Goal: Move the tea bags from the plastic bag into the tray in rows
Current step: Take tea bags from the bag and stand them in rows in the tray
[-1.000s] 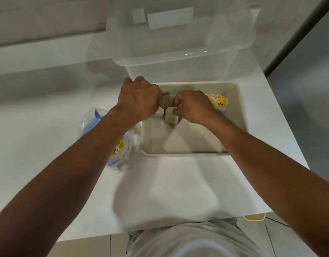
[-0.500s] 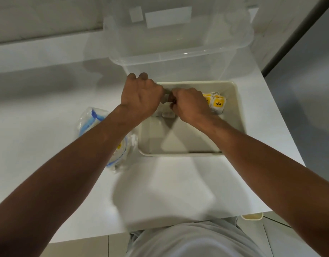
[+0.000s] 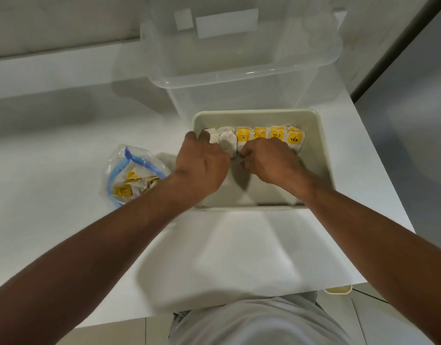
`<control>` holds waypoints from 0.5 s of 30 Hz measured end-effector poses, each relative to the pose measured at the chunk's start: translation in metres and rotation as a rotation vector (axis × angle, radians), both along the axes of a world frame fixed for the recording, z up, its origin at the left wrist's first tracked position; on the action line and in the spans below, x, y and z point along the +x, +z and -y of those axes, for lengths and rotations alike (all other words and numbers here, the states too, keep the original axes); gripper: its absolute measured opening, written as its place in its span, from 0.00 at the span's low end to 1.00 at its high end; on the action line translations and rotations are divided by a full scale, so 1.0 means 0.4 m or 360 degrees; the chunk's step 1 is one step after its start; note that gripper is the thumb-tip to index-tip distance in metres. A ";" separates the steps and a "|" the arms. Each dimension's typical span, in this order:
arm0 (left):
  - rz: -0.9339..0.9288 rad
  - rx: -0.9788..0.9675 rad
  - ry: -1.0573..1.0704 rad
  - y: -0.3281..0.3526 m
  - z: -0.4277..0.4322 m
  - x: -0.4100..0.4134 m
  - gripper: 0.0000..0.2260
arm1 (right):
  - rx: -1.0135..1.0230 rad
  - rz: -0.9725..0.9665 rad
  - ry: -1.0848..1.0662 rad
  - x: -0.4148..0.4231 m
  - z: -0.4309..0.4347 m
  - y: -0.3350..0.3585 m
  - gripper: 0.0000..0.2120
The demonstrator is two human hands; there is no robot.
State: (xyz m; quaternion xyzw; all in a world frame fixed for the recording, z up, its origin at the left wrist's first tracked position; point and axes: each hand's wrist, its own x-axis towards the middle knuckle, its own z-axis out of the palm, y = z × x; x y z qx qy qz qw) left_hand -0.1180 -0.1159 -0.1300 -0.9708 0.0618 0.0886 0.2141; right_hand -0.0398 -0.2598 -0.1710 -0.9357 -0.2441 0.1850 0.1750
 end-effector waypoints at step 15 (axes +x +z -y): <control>-0.0094 0.0241 0.0104 -0.016 0.001 0.039 0.13 | -0.0120 0.0199 0.0282 -0.024 -0.011 -0.033 0.16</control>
